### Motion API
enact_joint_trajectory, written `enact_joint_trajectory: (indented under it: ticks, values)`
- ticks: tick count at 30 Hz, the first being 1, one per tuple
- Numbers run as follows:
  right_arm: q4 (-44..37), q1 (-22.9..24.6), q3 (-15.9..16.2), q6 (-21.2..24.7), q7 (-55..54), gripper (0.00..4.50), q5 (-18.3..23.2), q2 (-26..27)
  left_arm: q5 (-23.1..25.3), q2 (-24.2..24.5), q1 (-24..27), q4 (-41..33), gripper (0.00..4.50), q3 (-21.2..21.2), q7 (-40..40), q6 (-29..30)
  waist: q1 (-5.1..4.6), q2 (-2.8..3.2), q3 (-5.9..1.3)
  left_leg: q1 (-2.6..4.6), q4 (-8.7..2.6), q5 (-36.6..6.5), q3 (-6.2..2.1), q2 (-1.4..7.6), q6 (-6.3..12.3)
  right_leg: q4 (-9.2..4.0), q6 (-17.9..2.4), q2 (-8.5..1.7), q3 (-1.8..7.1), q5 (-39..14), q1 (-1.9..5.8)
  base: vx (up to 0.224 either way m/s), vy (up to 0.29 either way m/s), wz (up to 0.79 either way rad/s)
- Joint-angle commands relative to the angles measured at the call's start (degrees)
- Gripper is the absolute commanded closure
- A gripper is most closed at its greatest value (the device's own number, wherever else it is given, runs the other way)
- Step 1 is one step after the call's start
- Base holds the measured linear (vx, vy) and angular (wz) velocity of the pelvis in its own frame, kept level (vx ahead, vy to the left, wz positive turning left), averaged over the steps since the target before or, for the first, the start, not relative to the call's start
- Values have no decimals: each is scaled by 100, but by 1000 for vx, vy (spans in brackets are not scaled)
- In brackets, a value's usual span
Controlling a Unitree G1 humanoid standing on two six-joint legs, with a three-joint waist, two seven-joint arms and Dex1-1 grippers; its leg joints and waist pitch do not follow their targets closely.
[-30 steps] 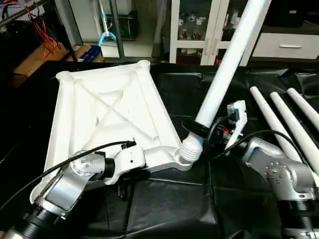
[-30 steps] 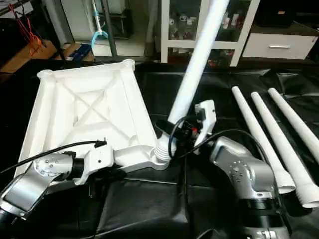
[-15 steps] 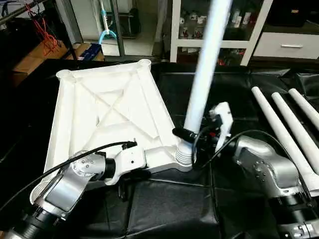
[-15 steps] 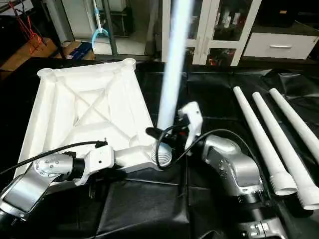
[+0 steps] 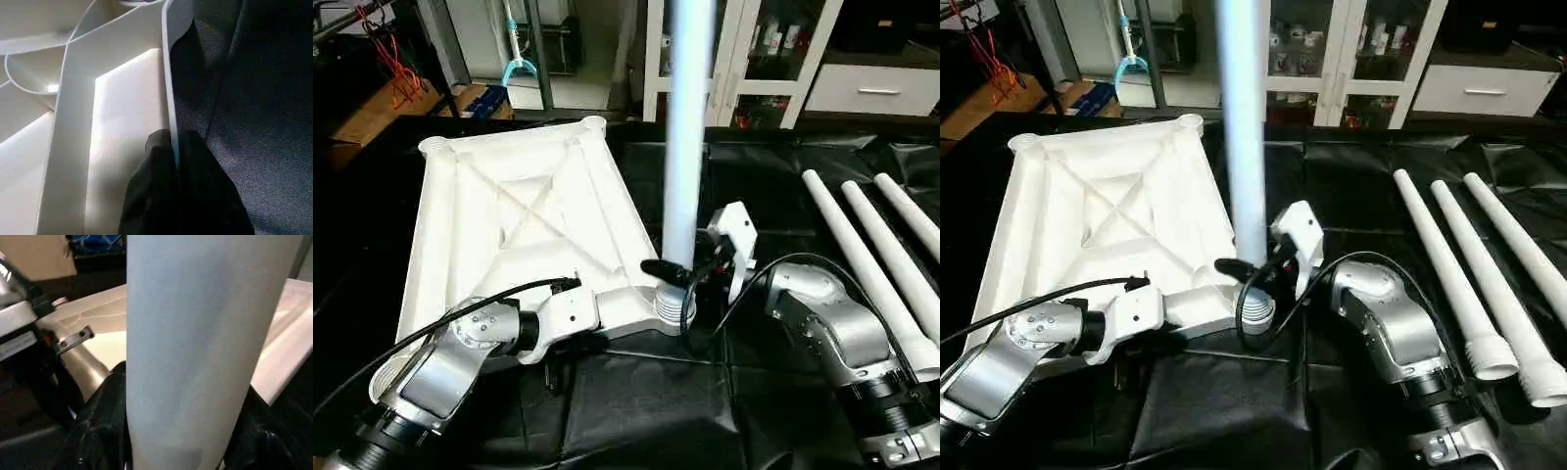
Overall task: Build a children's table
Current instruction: Insert table leg to table base
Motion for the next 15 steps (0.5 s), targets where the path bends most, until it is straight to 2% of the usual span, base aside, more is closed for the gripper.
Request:
enact_joint_trajectory:
  ticks: [1,5,9,15]
  values:
    - [239,92,230,9,-22,264,-371,-34,-92,-125,100,12,448,-224,-20,-108,-62,-142,-177,141,-498,-1773,-213,438,-63,-552,-969,-328,272,-2008,0,0,0,0]
    - [273,166,249,-36,-169,264,-359,142,-78,-139,90,13,448,-226,-12,-109,-59,-147,-187,135,-502,-1718,-210,438,-32,-542,-1016,-323,269,-1907,8,0,0,0]
    - [282,302,232,-121,-257,264,-389,214,-66,-149,83,26,448,-228,-1,-110,-63,-141,-188,152,-511,-1904,-219,442,-111,-558,-977,-324,270,-2070,-11,0,0,0]
    - [450,518,-243,-168,-665,264,-250,403,-53,-154,98,33,448,-218,16,-125,-72,-141,-206,156,-523,-2012,-230,438,-166,-557,-939,-318,270,-2076,-12,0,0,0]
